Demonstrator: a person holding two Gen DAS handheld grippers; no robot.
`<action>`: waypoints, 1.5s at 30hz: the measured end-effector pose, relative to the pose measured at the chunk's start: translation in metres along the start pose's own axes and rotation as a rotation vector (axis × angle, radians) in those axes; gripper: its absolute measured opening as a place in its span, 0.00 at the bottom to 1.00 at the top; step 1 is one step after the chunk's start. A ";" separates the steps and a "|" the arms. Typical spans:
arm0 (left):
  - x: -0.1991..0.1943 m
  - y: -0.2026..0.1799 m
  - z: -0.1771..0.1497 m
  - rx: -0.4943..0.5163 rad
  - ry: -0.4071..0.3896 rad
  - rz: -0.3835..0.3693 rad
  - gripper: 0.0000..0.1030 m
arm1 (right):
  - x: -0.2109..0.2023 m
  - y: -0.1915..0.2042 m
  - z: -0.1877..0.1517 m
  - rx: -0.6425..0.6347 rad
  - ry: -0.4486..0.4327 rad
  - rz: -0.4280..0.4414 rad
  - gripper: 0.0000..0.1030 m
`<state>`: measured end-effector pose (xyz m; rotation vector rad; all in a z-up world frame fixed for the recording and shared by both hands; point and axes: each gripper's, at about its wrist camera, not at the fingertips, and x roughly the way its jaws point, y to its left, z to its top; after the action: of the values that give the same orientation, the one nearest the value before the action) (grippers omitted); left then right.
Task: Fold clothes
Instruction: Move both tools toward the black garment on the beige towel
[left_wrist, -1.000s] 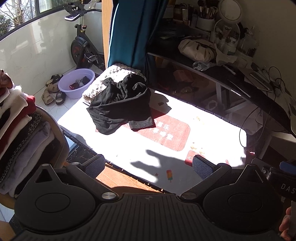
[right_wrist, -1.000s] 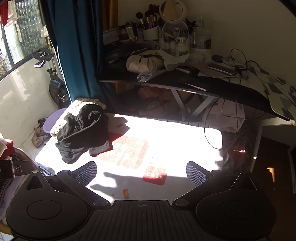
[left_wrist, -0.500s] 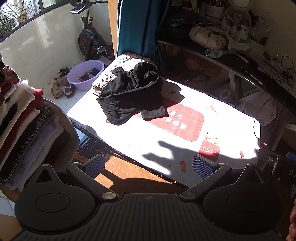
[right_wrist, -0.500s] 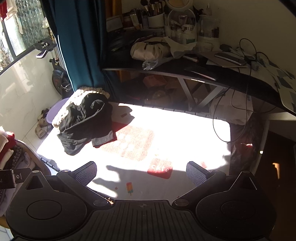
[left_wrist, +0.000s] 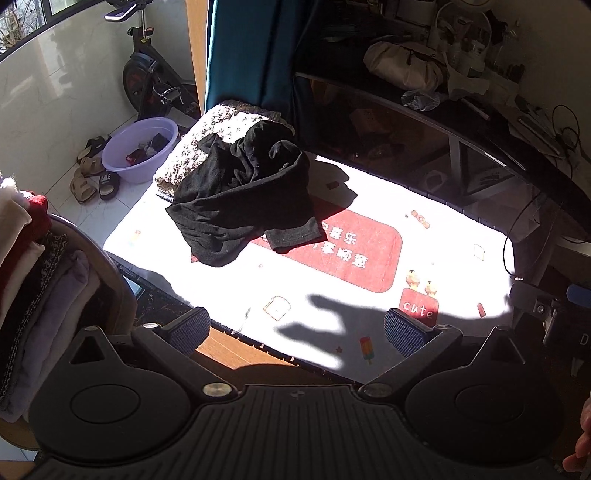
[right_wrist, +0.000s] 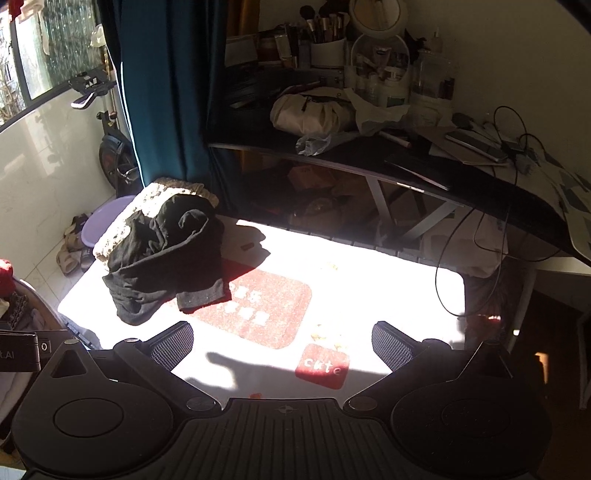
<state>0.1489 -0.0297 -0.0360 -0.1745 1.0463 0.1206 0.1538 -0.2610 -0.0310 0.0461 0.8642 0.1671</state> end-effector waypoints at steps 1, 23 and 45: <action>0.003 0.005 0.004 -0.009 0.009 -0.020 1.00 | 0.006 0.002 0.003 0.022 0.012 0.004 0.99; 0.113 0.095 0.089 0.053 0.182 -0.114 1.00 | 0.124 0.090 0.041 0.110 0.169 -0.061 0.99; 0.247 0.143 0.101 0.091 0.263 -0.067 0.99 | 0.206 0.107 0.043 0.173 0.215 -0.190 0.99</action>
<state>0.3308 0.1342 -0.2131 -0.1450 1.3045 -0.0118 0.3042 -0.1206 -0.1467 0.1087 1.0901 -0.0825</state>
